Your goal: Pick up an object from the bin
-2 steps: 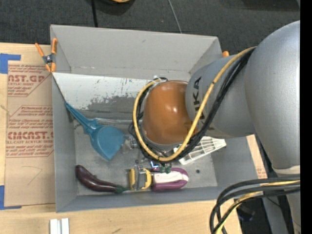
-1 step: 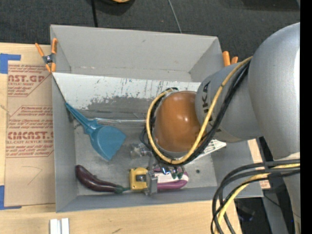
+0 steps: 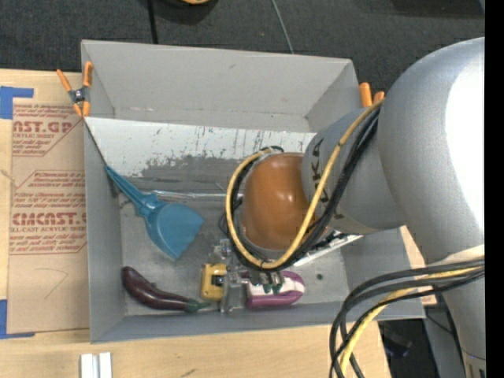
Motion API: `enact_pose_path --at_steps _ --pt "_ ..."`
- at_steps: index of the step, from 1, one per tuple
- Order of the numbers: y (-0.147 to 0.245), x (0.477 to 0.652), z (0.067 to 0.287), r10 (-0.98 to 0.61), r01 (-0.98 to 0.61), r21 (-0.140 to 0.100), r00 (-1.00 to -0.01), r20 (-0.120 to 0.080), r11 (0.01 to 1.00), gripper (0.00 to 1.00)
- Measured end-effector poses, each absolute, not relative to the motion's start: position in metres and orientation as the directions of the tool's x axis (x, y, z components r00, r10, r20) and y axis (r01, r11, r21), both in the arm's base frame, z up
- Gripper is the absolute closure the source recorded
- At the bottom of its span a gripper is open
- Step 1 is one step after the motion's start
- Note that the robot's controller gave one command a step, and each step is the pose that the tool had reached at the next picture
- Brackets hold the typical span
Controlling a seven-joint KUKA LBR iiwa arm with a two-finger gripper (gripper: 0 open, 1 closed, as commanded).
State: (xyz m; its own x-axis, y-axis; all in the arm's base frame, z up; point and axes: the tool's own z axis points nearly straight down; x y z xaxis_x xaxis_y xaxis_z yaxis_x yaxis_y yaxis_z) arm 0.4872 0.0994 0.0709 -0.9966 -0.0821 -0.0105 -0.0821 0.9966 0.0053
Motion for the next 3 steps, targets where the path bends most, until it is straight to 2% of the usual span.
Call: enact_pose_path --at_steps 3 --pt "0.0994 0.4873 0.0709 -0.082 -0.082 0.006 -0.997 -0.011 0.997 1.0"
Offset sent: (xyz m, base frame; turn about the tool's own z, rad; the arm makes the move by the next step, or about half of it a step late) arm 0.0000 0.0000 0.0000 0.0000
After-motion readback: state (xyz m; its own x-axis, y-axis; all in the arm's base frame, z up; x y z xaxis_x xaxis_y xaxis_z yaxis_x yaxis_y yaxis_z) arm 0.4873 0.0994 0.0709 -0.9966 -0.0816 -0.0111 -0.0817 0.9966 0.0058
